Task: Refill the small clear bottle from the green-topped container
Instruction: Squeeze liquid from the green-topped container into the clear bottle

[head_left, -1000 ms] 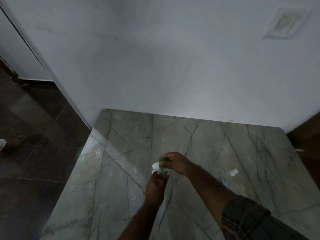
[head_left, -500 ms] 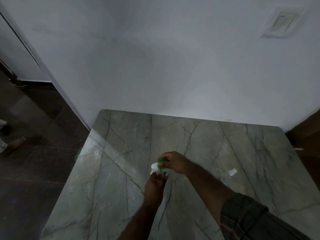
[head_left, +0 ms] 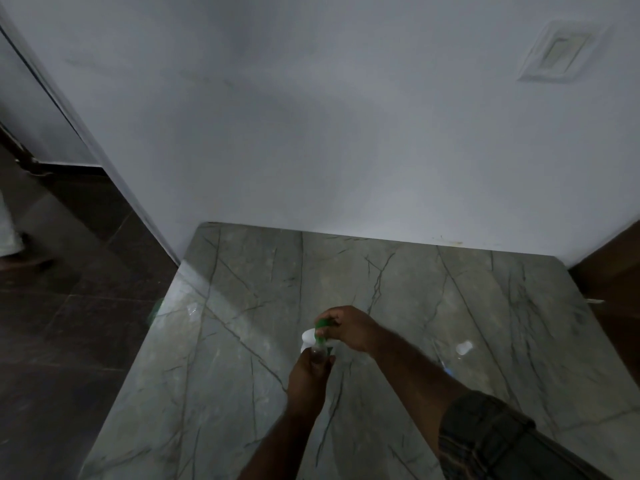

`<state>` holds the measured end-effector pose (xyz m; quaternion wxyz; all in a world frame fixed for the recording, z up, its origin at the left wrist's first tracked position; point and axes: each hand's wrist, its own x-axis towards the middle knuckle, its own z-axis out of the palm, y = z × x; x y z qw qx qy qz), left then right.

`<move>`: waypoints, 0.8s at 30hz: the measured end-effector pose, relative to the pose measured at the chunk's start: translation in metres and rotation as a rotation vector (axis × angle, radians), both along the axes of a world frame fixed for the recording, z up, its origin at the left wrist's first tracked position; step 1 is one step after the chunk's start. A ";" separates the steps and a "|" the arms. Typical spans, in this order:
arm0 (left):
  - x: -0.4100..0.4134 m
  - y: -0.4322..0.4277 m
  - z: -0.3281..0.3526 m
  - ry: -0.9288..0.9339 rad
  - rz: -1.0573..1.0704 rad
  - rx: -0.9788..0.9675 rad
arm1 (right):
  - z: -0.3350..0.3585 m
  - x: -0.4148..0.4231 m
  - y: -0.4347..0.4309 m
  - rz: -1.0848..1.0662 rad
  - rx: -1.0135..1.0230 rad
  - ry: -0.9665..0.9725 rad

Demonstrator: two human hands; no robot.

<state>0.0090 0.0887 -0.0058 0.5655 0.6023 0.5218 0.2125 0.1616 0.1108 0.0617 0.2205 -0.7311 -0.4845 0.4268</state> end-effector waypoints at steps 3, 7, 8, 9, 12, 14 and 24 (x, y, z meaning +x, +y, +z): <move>0.000 0.001 -0.005 0.025 0.000 -0.020 | -0.003 -0.003 -0.001 -0.022 0.020 -0.024; 0.000 0.000 -0.007 -0.037 -0.007 -0.026 | -0.007 -0.004 -0.003 -0.051 0.026 0.002; 0.000 0.000 -0.008 -0.044 0.000 -0.036 | -0.007 -0.003 -0.004 -0.051 0.022 0.014; 0.000 -0.001 -0.008 -0.049 0.008 -0.046 | -0.007 -0.002 -0.004 -0.053 0.018 0.027; 0.001 0.001 -0.009 -0.041 0.016 -0.047 | -0.004 -0.001 -0.004 -0.055 0.003 0.058; 0.000 0.002 -0.009 -0.032 0.007 -0.028 | -0.003 -0.001 -0.003 -0.045 0.002 0.052; -0.002 0.000 -0.007 0.002 -0.014 -0.011 | -0.009 -0.002 -0.005 -0.025 0.020 -0.003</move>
